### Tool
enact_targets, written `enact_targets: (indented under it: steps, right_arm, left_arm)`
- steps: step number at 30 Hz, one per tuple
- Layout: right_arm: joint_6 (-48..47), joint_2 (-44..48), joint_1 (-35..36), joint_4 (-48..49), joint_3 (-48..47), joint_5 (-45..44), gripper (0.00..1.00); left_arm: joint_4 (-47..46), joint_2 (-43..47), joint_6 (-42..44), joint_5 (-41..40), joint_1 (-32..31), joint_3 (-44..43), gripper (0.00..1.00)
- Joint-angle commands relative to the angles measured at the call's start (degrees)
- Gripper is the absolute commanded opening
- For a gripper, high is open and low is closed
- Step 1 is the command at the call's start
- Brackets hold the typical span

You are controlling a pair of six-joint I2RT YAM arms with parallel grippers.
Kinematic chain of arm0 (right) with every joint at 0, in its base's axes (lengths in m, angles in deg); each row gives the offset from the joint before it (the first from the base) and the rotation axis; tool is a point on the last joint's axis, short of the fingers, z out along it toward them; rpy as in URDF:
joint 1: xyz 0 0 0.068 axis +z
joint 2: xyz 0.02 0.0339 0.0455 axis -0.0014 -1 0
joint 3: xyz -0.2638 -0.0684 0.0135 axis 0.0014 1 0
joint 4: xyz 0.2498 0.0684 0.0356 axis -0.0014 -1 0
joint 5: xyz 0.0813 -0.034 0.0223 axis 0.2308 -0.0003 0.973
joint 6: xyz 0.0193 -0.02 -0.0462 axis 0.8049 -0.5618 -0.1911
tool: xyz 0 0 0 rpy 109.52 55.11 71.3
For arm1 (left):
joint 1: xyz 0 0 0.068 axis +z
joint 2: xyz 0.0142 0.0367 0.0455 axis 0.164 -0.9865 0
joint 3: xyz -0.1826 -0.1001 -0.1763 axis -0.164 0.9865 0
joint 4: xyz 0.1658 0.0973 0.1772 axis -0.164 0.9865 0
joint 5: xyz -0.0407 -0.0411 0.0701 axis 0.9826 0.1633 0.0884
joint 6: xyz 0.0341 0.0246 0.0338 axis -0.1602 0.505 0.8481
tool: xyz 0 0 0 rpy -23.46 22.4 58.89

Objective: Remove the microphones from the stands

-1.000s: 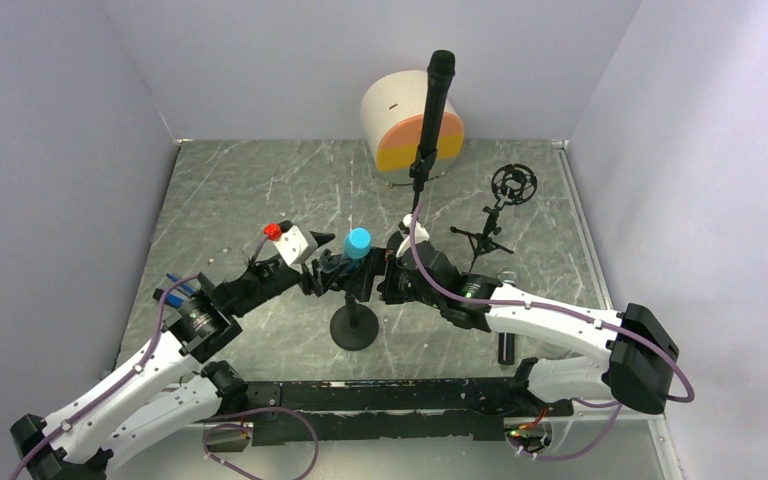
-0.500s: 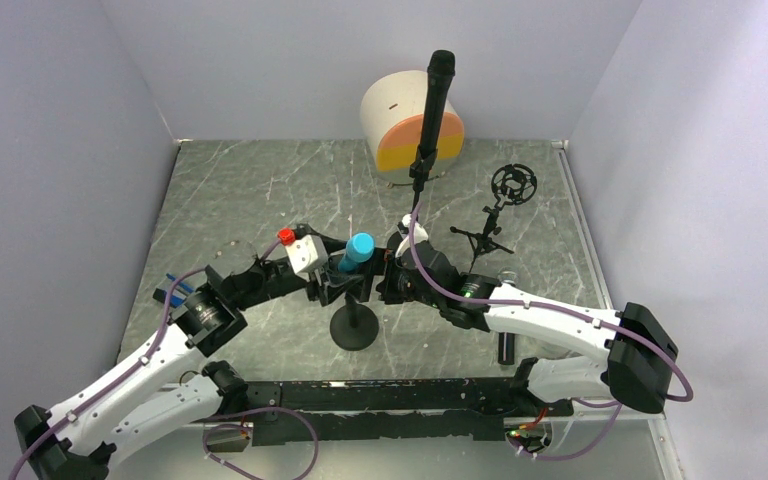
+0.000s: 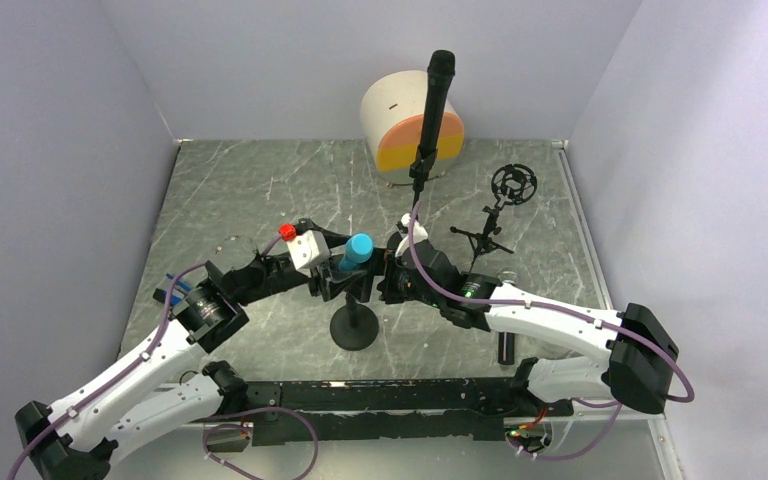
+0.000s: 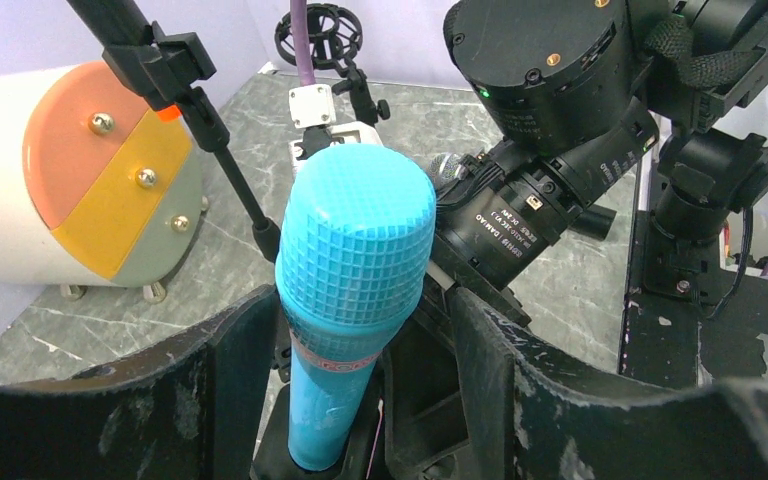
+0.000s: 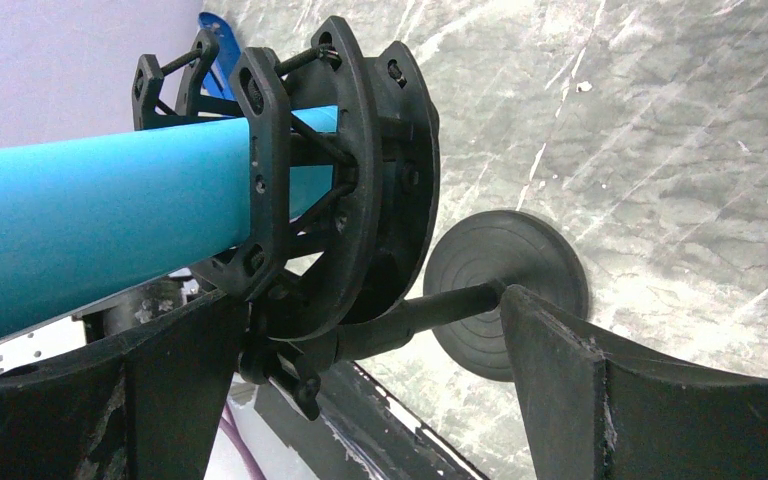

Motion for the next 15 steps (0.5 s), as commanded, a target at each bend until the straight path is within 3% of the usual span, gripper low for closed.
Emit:
enact_targets:
  steps: [1,4,10,15]
  right_arm:
    - [-1.1,-0.1,0.2,-2.8,-1.3,0.8,0.99]
    - [-0.2,1.2,0.2,0.2,0.4,1.1,0.99]
    - [-1.5,0.4,0.2,-1.8,-0.9,1.0,0.99]
    - [0.7,0.1,0.2,0.3,0.7,1.6,0.99]
  left_arm:
    - [-1.5,-1.4,1.9,0.1,-0.2,-2.5,0.65]
    - [-0.2,-2.7,2.1,1.3,-0.2,-3.7,0.61]
    - [-4.1,-3.8,2.2,0.4,-0.2,-2.6,0.66]
    - [-5.1,-4.6,2.6,0.6,-0.2,-3.4,0.56]
